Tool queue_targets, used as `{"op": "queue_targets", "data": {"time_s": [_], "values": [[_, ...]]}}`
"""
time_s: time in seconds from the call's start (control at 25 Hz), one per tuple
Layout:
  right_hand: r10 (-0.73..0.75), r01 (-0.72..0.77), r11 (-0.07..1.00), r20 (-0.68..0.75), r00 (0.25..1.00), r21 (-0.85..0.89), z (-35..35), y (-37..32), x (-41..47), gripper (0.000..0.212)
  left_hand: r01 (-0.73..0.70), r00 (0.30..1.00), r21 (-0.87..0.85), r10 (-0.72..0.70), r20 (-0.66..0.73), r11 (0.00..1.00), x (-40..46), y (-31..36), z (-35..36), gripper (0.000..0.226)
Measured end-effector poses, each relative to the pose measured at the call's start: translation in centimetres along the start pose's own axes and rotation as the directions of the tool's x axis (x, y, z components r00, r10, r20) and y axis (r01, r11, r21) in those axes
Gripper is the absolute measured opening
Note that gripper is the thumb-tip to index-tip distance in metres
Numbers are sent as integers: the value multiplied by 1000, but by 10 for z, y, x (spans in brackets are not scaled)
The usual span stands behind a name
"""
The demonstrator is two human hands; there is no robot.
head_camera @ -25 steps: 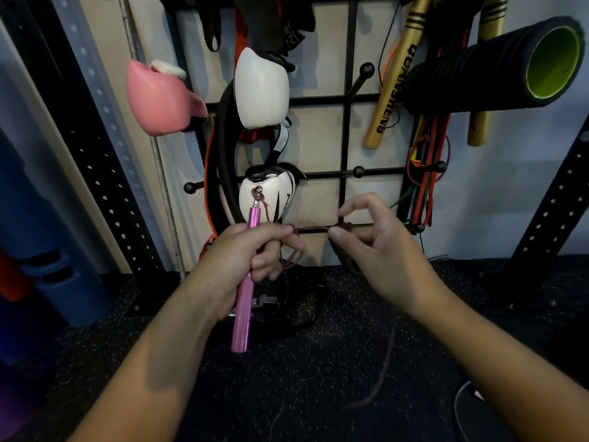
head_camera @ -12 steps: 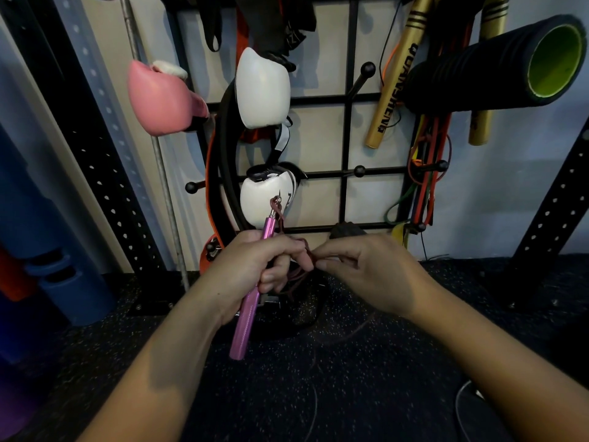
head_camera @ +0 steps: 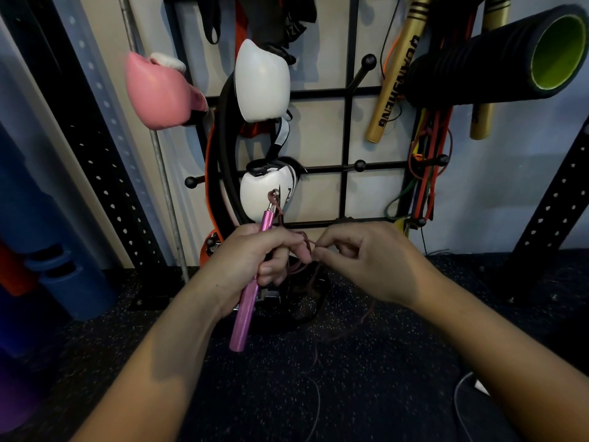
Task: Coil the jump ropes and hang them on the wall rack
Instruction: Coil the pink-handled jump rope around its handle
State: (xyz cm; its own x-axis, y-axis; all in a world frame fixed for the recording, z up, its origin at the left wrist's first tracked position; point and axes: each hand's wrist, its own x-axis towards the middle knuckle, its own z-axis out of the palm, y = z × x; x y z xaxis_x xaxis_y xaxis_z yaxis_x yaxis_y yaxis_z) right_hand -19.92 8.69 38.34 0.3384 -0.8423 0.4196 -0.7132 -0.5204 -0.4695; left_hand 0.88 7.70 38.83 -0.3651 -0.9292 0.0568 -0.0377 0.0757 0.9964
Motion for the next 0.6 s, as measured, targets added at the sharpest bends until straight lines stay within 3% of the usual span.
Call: {"op": "queue_targets", "data": {"time_s": [0.16,0.28,0.36,0.44,0.52,0.6], "values": [[-118,112,975,-20,993,-190,4,3,4,15,29,999,20,-30,38,999,2,-4,7,35],[-37,25,949,-35,999,-314,10,20,2,40,44,998,-29,-43,42,999,-1,1,3,34],[92,-86,986,38,995,-144,8,28,0,43,50,998,-34,-48,45,998,-4,5,-1,34],[246,-274,929,139,959,250,3,20,-1,46,64,997,-15,-63,42,998,-4,2,-1,35],[274,-428,662,333,902,615,-6,7,-2,53,86,996,-5,-86,20,996,-1,-3,3,33],[211,-518,441,477,853,732,-13,-2,-1,48,87,996,21,-88,11,996,1,-7,8,31]]}}
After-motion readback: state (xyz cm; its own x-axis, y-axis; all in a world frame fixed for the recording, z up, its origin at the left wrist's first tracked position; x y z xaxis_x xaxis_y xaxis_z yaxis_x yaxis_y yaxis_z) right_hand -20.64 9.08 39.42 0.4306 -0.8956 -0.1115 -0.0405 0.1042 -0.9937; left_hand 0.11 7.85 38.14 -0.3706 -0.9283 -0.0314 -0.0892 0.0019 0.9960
